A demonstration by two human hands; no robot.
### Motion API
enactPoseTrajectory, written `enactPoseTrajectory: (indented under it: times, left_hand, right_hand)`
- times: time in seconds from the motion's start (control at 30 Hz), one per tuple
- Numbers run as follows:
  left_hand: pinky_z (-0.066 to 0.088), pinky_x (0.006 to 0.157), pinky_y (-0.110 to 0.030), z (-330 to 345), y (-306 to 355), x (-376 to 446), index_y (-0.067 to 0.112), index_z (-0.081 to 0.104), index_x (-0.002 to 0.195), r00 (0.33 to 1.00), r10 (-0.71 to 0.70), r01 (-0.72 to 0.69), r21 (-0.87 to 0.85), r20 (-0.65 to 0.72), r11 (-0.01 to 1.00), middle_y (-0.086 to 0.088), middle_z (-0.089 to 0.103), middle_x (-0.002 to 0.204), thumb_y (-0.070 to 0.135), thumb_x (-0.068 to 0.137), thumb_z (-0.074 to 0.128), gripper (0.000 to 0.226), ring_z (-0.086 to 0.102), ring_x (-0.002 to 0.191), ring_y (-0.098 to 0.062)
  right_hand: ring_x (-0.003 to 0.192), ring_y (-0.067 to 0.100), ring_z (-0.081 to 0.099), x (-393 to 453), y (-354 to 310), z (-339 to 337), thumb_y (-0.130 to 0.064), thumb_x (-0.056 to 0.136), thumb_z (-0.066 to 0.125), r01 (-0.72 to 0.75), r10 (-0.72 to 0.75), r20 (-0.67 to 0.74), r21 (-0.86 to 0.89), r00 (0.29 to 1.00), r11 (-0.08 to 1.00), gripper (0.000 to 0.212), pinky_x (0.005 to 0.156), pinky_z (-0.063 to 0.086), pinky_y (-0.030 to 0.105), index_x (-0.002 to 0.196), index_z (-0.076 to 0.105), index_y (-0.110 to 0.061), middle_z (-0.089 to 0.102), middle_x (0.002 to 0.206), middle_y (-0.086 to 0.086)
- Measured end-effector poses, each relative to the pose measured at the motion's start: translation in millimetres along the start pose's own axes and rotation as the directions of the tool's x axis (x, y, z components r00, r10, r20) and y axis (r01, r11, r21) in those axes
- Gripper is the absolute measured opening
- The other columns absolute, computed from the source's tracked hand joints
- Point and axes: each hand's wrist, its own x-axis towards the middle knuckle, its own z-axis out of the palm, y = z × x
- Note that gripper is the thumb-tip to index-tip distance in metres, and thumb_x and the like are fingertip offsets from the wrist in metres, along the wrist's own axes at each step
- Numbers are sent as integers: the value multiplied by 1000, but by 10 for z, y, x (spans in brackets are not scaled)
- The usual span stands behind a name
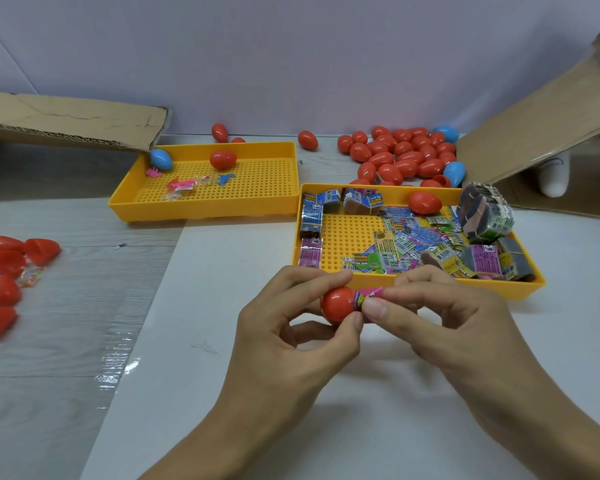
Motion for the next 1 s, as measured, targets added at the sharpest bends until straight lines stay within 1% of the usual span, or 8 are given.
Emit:
enactPoseTrajectory:
  times: [0.07, 0.17, 0.23, 0.33, 0.53, 0.73, 0.9, 1.0]
  left_hand:
    - [61, 66, -33, 6, 8, -6, 21, 76, 107, 1000, 15, -15, 0, -17, 1000, -2, 65, 103, 18, 74, 76, 34, 71, 83, -30]
    - [61, 65, -30, 6, 22, -1, 21, 75, 109, 998, 41, -41, 14, -47, 999, -2, 65, 99, 16, 74, 77, 36, 71, 84, -29]
    - [59, 64, -26, 5, 36, -5, 21, 74, 112, 996, 82, -81, 46, -40, 996, 0, 65, 99, 17, 75, 75, 37, 71, 84, -27]
    - [59, 65, -22, 12, 60, -19, 17, 73, 112, 987, 157, -154, 114, -19, 981, 2, 67, 100, 17, 76, 74, 36, 72, 85, -22]
    - [59, 70, -20, 18, 81, -23, 10, 70, 113, 957, 290, -273, 258, -27, 927, -4, 69, 101, 15, 78, 74, 36, 71, 86, -15]
    - [58, 71, -17, 35, 92, -31, 9, 63, 123, 941, 338, -313, 319, -24, 895, -4, 65, 102, 10, 79, 74, 45, 68, 87, -12]
    - [59, 74, -18, 44, 103, -31, 8, 57, 130, 954, 295, -275, 256, -43, 927, -7, 62, 106, 13, 83, 69, 49, 68, 95, -12]
    - [59, 73, -19, 50, 93, -31, 10, 57, 131, 965, 254, -232, 221, -73, 947, -9, 62, 107, 4, 82, 71, 51, 69, 95, -12]
  right_hand:
    - [66, 7, 53, -10, -12, 10, -50, 56, 89, -5, 6, 18, -9, 1000, 1000, 29, 50, 40, 11, 75, 81, -30, 64, 83, -8]
    - [59, 3, 55, -20, -23, 22, -57, 67, 73, 4, -4, 20, -20, 1000, 1000, 27, 51, 41, 11, 75, 80, -33, 69, 79, -6]
    - [50, 9, 53, -20, -29, 24, -55, 73, 71, -26, 26, 20, 9, 999, 1000, 28, 50, 44, 17, 75, 78, -28, 69, 69, 0]
    - [46, 28, 53, -23, -34, 24, -50, 76, 74, -36, 36, 4, 42, 999, 998, 28, 44, 44, 23, 73, 77, -22, 68, 60, 6]
    - [38, 25, 60, -82, -74, 59, -45, 74, 72, -55, 53, 15, 167, 998, 984, 29, 36, 40, 24, 78, 70, -16, 64, 54, -4]
    - [31, 24, 52, -80, -82, 64, -32, 77, 70, -59, 67, -31, 199, 997, 978, 23, 35, 39, 28, 83, 49, -25, 60, 48, 5]
    - [40, 27, 62, -59, -87, 64, -35, 80, 67, -35, 35, -2, 174, 999, 984, 10, 39, 44, 25, 85, 66, -26, 67, 58, 0]
    - [47, 28, 66, -51, -91, 70, -46, 77, 67, 2, -3, 5, 146, 1000, 989, 25, 41, 46, 25, 91, 72, -26, 70, 70, -8]
